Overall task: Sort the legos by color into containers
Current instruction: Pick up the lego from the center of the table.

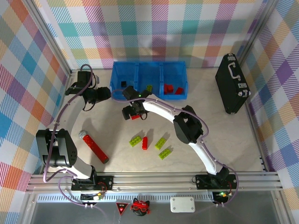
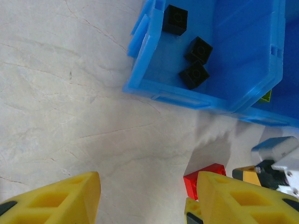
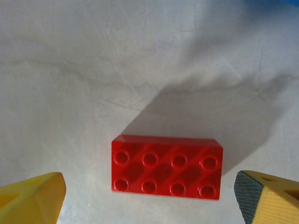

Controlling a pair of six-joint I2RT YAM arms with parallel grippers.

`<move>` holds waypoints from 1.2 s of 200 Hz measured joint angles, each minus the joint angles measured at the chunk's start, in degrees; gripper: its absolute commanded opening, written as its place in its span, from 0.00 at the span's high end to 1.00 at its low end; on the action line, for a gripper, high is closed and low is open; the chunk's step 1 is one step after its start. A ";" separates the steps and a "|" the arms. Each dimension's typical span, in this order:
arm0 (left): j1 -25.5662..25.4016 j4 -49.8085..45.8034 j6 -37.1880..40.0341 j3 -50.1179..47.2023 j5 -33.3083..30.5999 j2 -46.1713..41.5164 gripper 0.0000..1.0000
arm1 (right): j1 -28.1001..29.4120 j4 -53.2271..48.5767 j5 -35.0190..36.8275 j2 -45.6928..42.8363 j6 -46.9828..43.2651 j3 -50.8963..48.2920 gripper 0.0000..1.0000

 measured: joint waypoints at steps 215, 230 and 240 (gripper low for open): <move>0.72 -1.77 0.31 0.90 -0.66 0.00 0.43 | -0.50 -6.03 2.64 -2.49 -3.52 0.92 0.35; 1.29 -1.84 0.28 0.90 -0.70 0.00 0.43 | -0.92 -6.25 2.99 -5.92 -4.20 0.83 0.36; 1.51 -1.84 0.28 0.90 -0.68 0.00 0.43 | -1.44 -6.23 3.08 -8.17 -4.70 0.83 0.36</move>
